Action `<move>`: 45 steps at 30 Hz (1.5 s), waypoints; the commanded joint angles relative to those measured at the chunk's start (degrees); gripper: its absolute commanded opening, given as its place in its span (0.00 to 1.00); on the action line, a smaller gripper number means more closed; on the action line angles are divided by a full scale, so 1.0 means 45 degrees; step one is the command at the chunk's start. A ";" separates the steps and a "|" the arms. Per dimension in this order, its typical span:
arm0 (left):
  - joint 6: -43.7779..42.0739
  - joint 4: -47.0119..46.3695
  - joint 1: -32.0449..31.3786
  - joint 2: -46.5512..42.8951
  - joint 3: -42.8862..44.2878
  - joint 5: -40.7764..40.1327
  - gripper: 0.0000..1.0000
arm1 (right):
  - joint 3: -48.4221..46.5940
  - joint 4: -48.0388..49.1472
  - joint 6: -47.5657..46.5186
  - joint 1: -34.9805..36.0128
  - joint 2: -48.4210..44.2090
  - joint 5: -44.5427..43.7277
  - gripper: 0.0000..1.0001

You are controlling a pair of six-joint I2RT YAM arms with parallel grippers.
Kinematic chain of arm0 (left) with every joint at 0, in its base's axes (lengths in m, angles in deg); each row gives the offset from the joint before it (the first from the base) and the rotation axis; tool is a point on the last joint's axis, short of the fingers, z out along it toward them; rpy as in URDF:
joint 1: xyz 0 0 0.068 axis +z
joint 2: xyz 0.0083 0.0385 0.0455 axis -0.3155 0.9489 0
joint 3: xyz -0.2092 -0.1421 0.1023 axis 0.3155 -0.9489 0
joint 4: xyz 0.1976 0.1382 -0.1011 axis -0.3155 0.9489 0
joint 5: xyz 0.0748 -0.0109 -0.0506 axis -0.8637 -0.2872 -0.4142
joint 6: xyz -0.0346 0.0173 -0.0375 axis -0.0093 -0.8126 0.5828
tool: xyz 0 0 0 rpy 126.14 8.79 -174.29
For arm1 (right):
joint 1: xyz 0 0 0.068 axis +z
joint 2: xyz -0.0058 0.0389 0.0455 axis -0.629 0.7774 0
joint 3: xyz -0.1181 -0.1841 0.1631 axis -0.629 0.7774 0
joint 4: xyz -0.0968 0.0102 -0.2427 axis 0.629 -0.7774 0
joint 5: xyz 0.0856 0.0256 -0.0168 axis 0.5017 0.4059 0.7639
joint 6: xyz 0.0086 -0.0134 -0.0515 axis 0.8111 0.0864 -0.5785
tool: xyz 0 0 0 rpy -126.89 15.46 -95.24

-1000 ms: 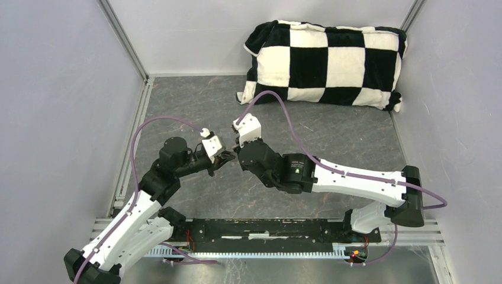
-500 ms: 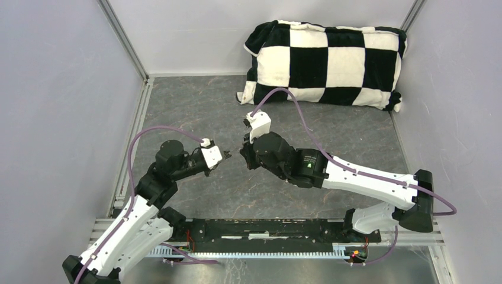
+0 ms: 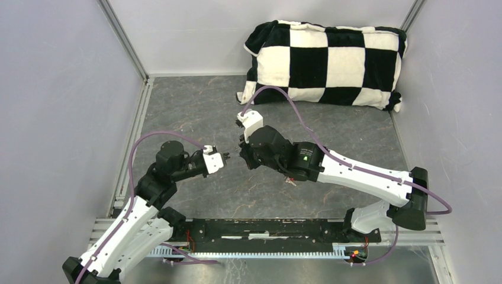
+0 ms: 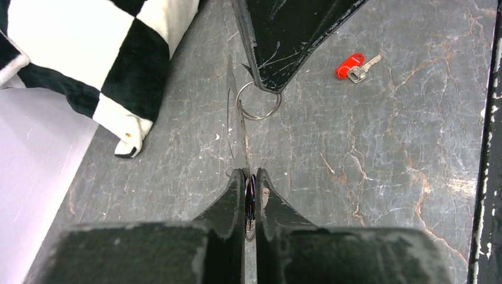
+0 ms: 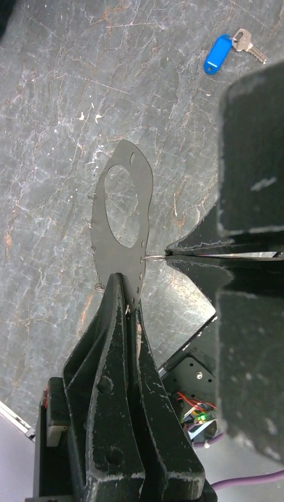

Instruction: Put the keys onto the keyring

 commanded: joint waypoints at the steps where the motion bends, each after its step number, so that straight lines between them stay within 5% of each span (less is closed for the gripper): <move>1: -0.1134 -0.0107 -0.0033 -0.0197 0.0297 0.0804 0.03 | -0.1024 -0.0593 -0.0800 -0.0196 0.0265 0.0217 0.00; 7: -0.1746 0.0052 -0.0038 -0.0378 0.0173 0.0802 0.28 | -0.1089 -0.1340 -0.0944 -0.0679 0.0380 0.1226 0.00; 11: -0.2161 0.0915 -0.0034 -0.0451 0.0462 0.1779 0.62 | -0.1174 -0.1715 -0.1279 -0.1054 0.0551 0.2328 0.00; 14: -0.2093 0.2134 -0.0033 -0.0402 0.0917 0.2950 0.75 | -0.1345 -0.1866 -0.1966 -0.1211 0.0631 0.3084 0.00; 21: -0.2165 0.4851 -0.0034 0.0385 0.2478 0.3849 0.75 | -0.2515 -0.3071 -0.3937 -0.1246 0.1277 0.4632 0.00; 29: -0.2799 0.5471 -0.0038 0.0964 0.1728 0.3609 0.61 | -0.1319 -0.2674 -0.4115 -0.1293 0.0903 0.3445 0.00; 35: -0.6073 0.6933 -0.0043 0.0811 0.0821 0.2954 0.73 | 0.4486 0.1251 -0.3480 -0.1297 -0.0649 0.4725 0.57; 40: -0.7527 0.6932 -0.0043 0.0755 0.0085 0.2765 0.78 | 0.6687 0.2746 -0.2682 -0.1260 -0.0592 0.4360 0.65; 45: -0.7057 0.6453 -0.0043 0.1993 0.0173 0.2488 0.77 | 0.7241 0.3959 -0.3275 -0.1479 -0.0374 0.3585 0.68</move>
